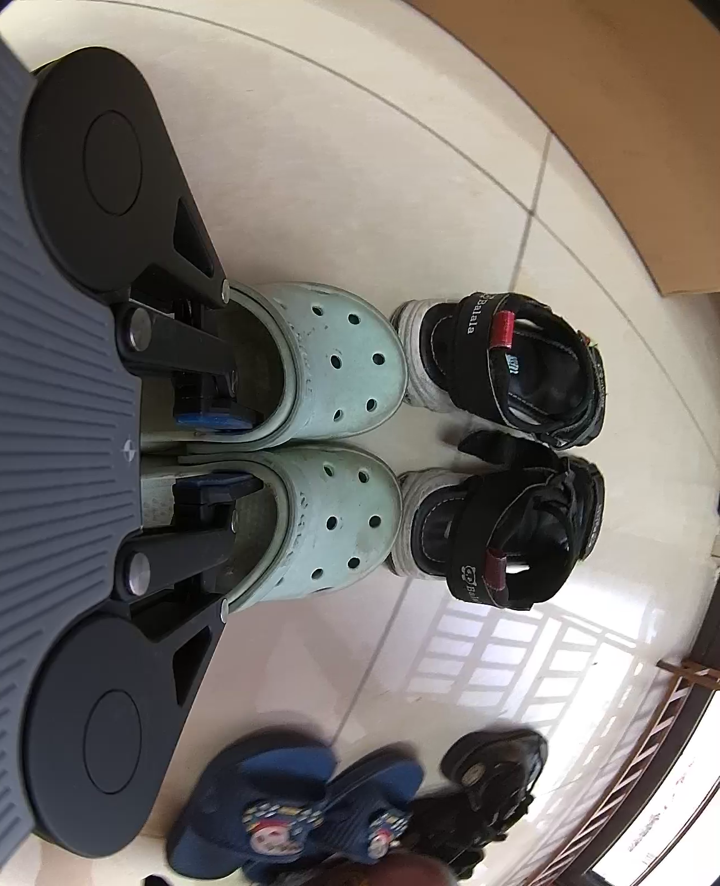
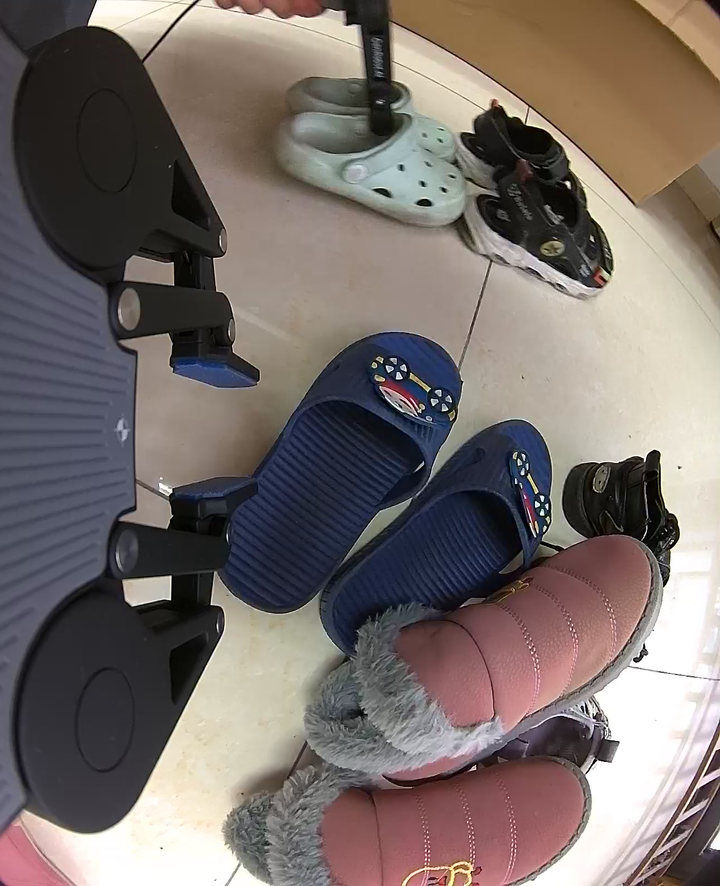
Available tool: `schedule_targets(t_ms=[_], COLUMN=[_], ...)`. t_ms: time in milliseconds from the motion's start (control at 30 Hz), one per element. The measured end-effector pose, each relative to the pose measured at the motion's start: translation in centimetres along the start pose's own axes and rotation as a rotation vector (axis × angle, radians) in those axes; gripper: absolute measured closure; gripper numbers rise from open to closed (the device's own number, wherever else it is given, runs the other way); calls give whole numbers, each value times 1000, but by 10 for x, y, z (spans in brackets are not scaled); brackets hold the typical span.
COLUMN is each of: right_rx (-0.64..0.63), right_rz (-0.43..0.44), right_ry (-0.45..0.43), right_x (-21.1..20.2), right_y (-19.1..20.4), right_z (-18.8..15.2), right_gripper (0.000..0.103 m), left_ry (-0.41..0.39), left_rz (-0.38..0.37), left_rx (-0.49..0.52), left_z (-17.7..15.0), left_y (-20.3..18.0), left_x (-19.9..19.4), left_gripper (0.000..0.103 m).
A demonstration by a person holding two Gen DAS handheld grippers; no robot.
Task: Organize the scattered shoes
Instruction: 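Lower the clogs side by side before the sandals and open both tools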
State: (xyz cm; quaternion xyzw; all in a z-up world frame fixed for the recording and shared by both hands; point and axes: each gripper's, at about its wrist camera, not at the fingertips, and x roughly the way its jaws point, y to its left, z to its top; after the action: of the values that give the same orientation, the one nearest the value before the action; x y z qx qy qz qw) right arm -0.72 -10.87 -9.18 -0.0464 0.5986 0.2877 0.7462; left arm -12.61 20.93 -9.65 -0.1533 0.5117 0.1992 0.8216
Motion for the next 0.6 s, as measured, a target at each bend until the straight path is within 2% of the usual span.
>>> schedule_targets(t_ms=[200,367,600], right_rx=[6,30,66], right_rz=[-4,-10,-67], right_ry=[-7,-36,-136], right_x=[-3,-13,-48], right_y=[-3,-12,-35], right_z=[1,9,30], right_gripper=[62,62,62], left_ry=[-4,17,63], left_rz=[6,12,-23], left_rx=[-7,12,38], left_z=[17,15,3], left_y=[-1,-6,-10], left_x=[16,16,1], left_gripper=[84,80,71])
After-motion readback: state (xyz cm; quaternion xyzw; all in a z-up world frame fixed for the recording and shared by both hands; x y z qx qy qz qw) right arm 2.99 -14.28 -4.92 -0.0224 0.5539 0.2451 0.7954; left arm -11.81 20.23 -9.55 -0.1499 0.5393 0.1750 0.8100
